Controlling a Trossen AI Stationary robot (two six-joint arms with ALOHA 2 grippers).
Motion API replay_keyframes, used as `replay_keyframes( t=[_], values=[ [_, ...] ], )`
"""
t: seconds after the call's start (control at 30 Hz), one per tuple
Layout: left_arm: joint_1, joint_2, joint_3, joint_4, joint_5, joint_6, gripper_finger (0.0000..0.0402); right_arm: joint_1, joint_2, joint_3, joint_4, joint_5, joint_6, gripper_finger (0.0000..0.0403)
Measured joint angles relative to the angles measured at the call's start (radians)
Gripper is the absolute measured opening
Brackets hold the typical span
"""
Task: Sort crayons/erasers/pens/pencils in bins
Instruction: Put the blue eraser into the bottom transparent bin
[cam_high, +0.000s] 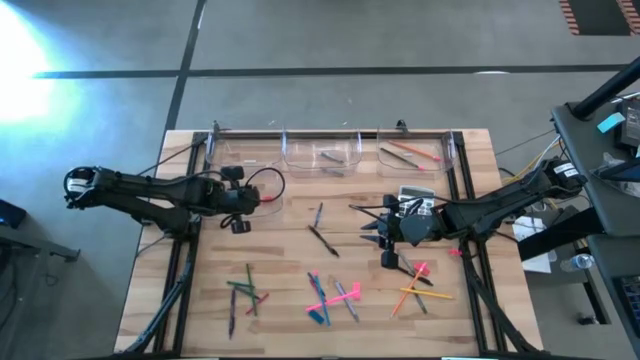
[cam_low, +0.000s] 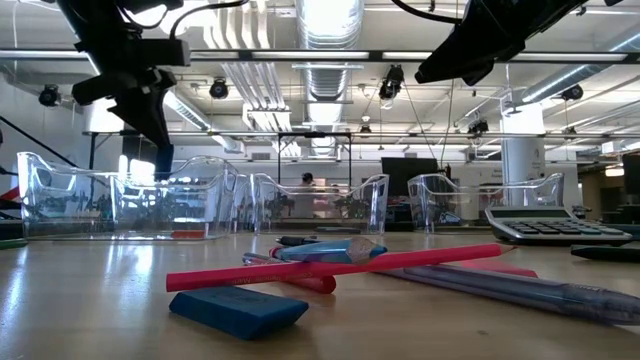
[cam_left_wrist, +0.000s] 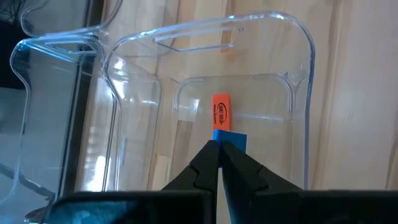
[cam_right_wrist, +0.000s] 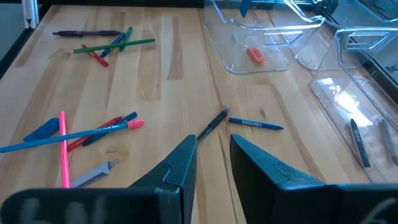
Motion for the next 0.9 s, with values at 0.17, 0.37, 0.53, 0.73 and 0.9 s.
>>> replay_keyframes(
  t=[0.17,0.37,0.53,0.73,0.9],
  values=[
    [0.0,0.0,0.0,0.007,0.0,0.0,0.0,0.0,0.0,0.0,0.0,0.0,0.0,0.0089],
    [0.0,0.0,0.0,0.007,0.0,0.0,0.0,0.0,0.0,0.0,0.0,0.0,0.0,0.0089],
    [0.0,0.0,0.0,0.008,0.0,0.0,0.0,0.0,0.0,0.0,0.0,0.0,0.0,0.0089],
    [0.0,0.0,0.0,0.008,0.0,0.0,0.0,0.0,0.0,0.0,0.0,0.0,0.0,0.0089],
    [0.0,0.0,0.0,0.015,0.0,0.0,0.0,0.0,0.0,0.0,0.0,0.0,0.0,0.0089]
  ],
)
